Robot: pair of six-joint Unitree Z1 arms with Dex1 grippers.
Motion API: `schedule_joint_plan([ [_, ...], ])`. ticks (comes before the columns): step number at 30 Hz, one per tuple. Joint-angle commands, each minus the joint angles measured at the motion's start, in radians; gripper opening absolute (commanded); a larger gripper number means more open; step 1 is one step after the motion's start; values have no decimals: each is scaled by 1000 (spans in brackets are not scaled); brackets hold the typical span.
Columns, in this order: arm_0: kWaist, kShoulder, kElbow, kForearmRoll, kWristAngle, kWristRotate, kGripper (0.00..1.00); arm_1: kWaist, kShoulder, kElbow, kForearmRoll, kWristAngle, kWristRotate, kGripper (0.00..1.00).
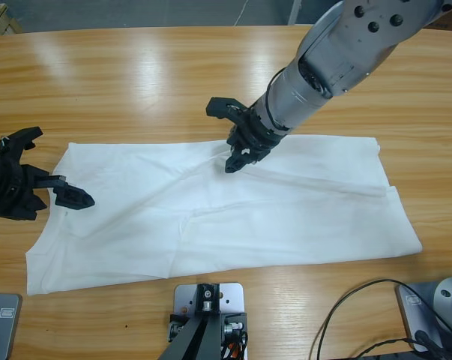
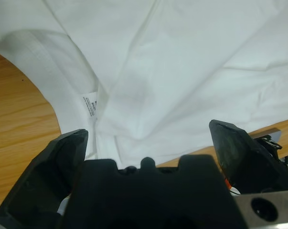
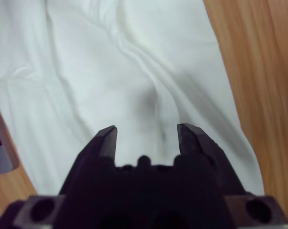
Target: Fold clothes
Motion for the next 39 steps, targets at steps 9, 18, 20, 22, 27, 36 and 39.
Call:
schedule_joint_plan([
  [9,-7,29,27,-12,22,-14,1000,10,77,41,-32,1,12,0],
  [18,-7,31,30,-15,24,-16,1000,10,84,50,-38,-5,12,0],
  [20,-7,32,31,-16,24,-16,1000,10,70,53,-38,-10,12,0],
  [22,-7,33,31,-21,24,-16,1000,10,50,65,-38,-26,12,0],
  [27,-7,31,34,-21,24,-17,1000,10,-18,121,-36,-49,12,0],
  [36,-7,36,47,-34,22,-19,1000,33,-85,173,-28,-52,17,0],
  [39,-11,42,50,-39,20,-19,1000,42,-103,184,-38,-94,41,73],
])
